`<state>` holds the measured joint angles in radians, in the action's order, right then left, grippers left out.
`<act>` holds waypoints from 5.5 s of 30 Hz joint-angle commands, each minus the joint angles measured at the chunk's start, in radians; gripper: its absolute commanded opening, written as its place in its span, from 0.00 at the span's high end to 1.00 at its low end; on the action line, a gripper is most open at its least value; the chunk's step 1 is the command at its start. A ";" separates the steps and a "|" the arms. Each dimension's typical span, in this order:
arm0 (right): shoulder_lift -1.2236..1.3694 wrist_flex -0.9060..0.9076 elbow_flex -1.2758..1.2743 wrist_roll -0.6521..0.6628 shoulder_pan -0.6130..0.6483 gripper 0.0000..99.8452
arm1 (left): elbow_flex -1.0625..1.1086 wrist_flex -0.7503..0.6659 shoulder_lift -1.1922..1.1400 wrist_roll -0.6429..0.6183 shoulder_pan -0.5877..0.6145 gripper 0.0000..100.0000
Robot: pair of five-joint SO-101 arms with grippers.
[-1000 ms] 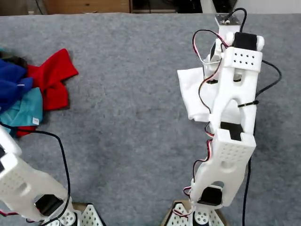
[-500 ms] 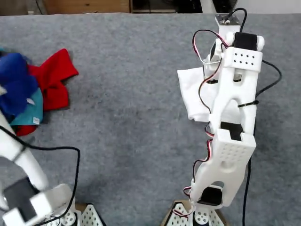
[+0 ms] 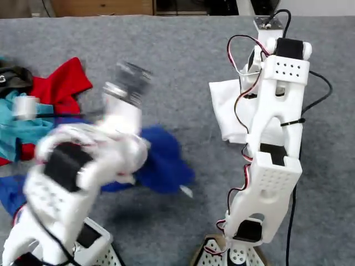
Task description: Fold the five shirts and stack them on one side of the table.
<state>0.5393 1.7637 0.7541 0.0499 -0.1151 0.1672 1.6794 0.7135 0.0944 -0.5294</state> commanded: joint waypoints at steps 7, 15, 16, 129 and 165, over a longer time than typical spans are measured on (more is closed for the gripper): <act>-0.012 0.014 0.005 0.009 0.018 1.00 | 0.037 0.041 0.033 -0.091 0.221 0.74; -0.016 0.017 0.005 0.009 0.039 1.00 | -0.063 0.041 0.019 -0.094 0.775 0.74; -0.016 0.017 0.005 0.011 0.048 1.00 | -0.037 0.038 0.019 -0.094 0.844 0.74; -0.562 -0.582 -0.932 0.423 0.796 0.80 | 0.638 -0.433 0.031 0.101 1.599 0.74; -0.479 -0.269 -1.098 0.485 0.550 0.99 | 0.680 -0.463 0.027 0.101 1.590 0.74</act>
<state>0.2263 1.5489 -0.1987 0.5117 0.4572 0.8378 1.2405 0.7258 0.1880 1.0602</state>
